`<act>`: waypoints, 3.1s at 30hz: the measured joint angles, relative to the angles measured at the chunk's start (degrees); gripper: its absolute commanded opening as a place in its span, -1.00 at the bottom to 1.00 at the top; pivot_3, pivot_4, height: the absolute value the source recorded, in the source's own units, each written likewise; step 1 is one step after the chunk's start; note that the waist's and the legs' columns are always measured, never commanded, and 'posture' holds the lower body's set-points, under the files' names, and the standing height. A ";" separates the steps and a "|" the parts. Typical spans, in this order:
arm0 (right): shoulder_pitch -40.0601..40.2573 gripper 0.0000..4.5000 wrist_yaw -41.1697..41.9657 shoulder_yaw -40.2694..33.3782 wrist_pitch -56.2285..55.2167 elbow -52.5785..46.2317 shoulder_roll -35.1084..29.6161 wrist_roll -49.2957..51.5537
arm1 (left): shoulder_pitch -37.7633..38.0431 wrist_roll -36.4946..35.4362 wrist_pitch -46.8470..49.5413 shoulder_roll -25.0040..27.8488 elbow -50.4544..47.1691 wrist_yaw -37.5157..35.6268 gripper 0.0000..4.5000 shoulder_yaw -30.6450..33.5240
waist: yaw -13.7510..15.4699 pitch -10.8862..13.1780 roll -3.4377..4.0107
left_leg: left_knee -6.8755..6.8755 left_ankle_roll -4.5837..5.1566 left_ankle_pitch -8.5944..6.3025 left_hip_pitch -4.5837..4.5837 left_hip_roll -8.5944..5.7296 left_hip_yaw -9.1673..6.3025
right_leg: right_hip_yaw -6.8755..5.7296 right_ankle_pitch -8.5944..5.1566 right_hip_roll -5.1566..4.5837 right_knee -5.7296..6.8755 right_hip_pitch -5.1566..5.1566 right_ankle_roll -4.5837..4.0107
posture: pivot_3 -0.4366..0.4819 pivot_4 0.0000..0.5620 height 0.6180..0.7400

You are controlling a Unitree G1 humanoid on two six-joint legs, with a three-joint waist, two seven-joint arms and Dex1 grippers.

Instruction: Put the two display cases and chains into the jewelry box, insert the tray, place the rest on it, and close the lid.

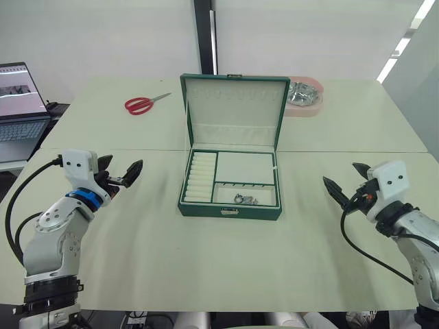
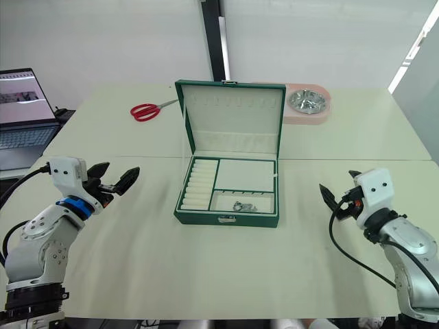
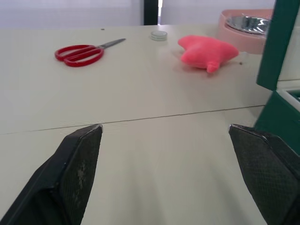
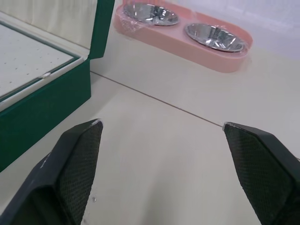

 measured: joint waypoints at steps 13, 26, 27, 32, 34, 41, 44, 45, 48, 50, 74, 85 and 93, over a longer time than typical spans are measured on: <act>-4.28 -0.99 -0.90 6.12 -6.50 12.95 4.93 -1.05 | -0.97 2.08 -2.05 -5.90 4.60 -1.34 -1.00 -4.41 | 0.14 0.00 -0.02 | 0.01 -0.04 0.02 0.00 -0.02 0.04 | 0.00 0.01 -0.03 0.02 0.00 0.01 | -0.05 -0.47 1.00; -13.73 -0.99 3.51 15.58 -8.13 23.61 6.22 -2.58 | -5.62 4.08 -3.17 -7.56 9.42 -8.51 -1.00 -11.00 | 0.09 0.00 -0.02 | 0.03 -0.05 0.03 -0.02 -0.02 0.07 | -0.01 0.01 -0.03 0.02 -0.01 0.00 | -0.05 -0.47 1.00; -14.00 -0.99 3.80 15.97 -8.13 23.92 6.39 -2.58 | -5.63 4.04 -2.93 -7.88 9.42 -8.94 -1.00 -11.14 | 0.09 0.00 -0.02 | 0.03 -0.05 0.03 -0.02 -0.01 0.07 | -0.01 0.01 -0.03 0.02 -0.01 0.00 | -0.05 -0.47 1.00; -15.02 -0.99 5.69 18.29 -7.61 24.45 6.93 -2.58 | -6.00 3.48 -0.72 -8.14 9.42 -11.51 -1.00 -12.41 | 0.07 0.00 -0.02 | 0.04 -0.04 0.02 -0.01 -0.01 0.05 | -0.01 0.01 -0.03 0.03 -0.01 0.00 | -0.05 -0.47 1.00; -15.50 -0.99 5.89 18.62 -7.39 24.81 7.21 -2.57 | -6.89 3.21 -0.08 -8.33 9.49 -12.38 -1.00 -12.41 | 0.08 0.00 -0.02 | 0.05 -0.04 0.02 -0.02 -0.02 0.05 | -0.02 0.01 -0.03 0.03 -0.01 0.00 | -0.05 -0.47 1.00; -16.26 -0.99 7.45 18.78 -7.25 25.13 6.94 -2.55 | -7.69 2.82 3.10 -7.12 9.45 -17.91 -1.00 -13.55 | 0.01 0.00 -0.02 | 0.03 -0.05 0.03 -0.02 -0.01 0.06 | -0.01 0.01 -0.03 0.02 -0.01 0.00 | -0.05 -0.47 1.00; -16.28 -0.99 8.25 18.78 -7.21 25.19 6.58 -2.54 | -8.19 2.96 4.25 -6.77 9.45 -18.80 -1.00 -13.94 | 0.04 0.00 -0.02 | 0.04 -0.03 0.02 -0.02 -0.01 0.05 | -0.01 0.01 -0.03 0.02 -0.01 0.00 | -0.05 -0.47 1.00; -16.31 -0.99 8.51 18.81 -7.18 25.19 6.42 -2.55 | -8.39 2.96 4.67 -6.63 9.42 -18.90 -1.00 -14.16 | 0.04 0.00 -0.02 | 0.04 -0.02 0.01 -0.02 -0.01 0.05 | -0.02 0.01 -0.03 0.02 -0.01 0.00 | -0.05 -0.47 1.00; -16.36 -0.99 9.81 18.88 -7.02 25.19 5.84 -2.52 | -8.43 2.97 5.93 -6.10 8.87 -19.68 -1.00 -14.56 | 0.04 0.00 -0.02 | 0.03 -0.02 0.01 -0.02 -0.02 0.05 | -0.01 0.01 -0.03 0.02 -0.01 0.00 | -0.05 -0.47 1.00; -16.35 -0.99 10.52 18.79 -6.65 25.17 5.61 -2.27 | -8.43 3.04 6.78 -5.77 8.33 -19.99 -1.00 -14.67 | 0.05 0.00 -0.02 | 0.03 -0.02 0.01 -0.03 -0.02 0.05 | -0.02 0.01 -0.03 0.01 -0.01 0.00 | -0.05 -0.47 1.00; -6.90 -0.99 14.58 17.40 4.22 9.42 -2.03 2.10 | -1.23 2.82 14.89 -0.60 -5.05 -25.19 -1.00 -15.95 | 0.10 0.00 -0.02 | 0.02 0.05 -0.03 -0.04 -0.02 -0.01 | -0.03 0.01 -0.03 -0.01 0.00 0.00 | -0.05 -0.47 1.00; -3.34 -0.99 15.22 17.35 7.32 3.97 -4.09 4.17 | 4.06 0.62 17.92 1.81 -11.09 -25.79 -1.00 -14.46 | 0.03 0.00 -0.02 | 0.01 0.08 -0.05 -0.02 -0.02 -0.03 | -0.03 0.01 -0.03 -0.02 0.01 0.01 | -0.05 -0.47 1.00; -0.53 -0.99 15.97 17.36 8.64 0.34 -5.47 4.87 | 5.55 -0.01 18.64 2.48 -12.61 -25.78 -1.00 -13.91 | 0.02 -0.02 -0.03 | 0.00 0.08 -0.05 0.00 -0.02 -0.03 | -0.03 0.01 -0.03 -0.02 0.03 0.01 | -0.05 -0.47 1.00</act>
